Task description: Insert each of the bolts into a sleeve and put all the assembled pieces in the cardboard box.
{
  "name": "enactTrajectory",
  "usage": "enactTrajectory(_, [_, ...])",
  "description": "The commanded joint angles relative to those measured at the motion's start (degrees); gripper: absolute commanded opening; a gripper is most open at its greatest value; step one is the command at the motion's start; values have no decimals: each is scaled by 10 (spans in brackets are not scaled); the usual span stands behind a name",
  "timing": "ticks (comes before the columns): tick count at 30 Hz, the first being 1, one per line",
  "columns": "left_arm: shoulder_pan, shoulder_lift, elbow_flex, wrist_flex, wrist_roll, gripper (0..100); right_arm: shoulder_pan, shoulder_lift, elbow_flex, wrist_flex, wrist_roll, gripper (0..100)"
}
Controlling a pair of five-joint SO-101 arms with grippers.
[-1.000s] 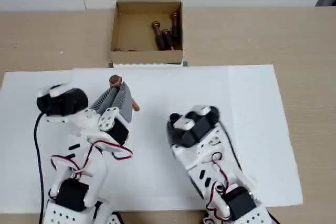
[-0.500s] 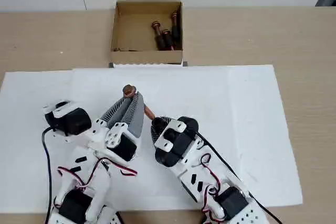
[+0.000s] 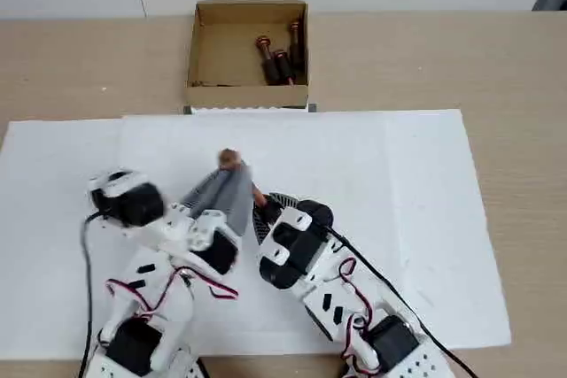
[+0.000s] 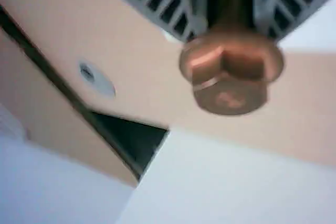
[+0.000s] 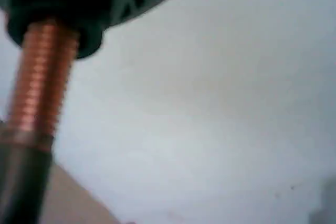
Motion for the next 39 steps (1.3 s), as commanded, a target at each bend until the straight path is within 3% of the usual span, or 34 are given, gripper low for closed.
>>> enactTrajectory(1, [26, -5, -1, -8, 15, 5, -5, -6, 9, -20, 5, 3])
enactTrajectory(8, [37, -5, 15, -5, 13, 5, -3, -6, 9, -20, 5, 3])
enactTrajectory(19, [97, -5, 39, 120, -49, 5, -2, -6, 9, -20, 5, 3])
enactTrajectory(26, [94, -6, 60, 122, -91, 15, -2, -6, 9, -20, 5, 3])
enactTrajectory(28, [93, -6, 59, 123, -103, 63, -2, -6, 9, -20, 6, 3])
enactTrajectory(33, [45, -6, 56, 121, -165, 196, -2, -6, 9, -20, 6, 3])
enactTrajectory(39, [-11, -5, 13, 124, -224, 199, -1, -6, 9, -20, 6, 3])
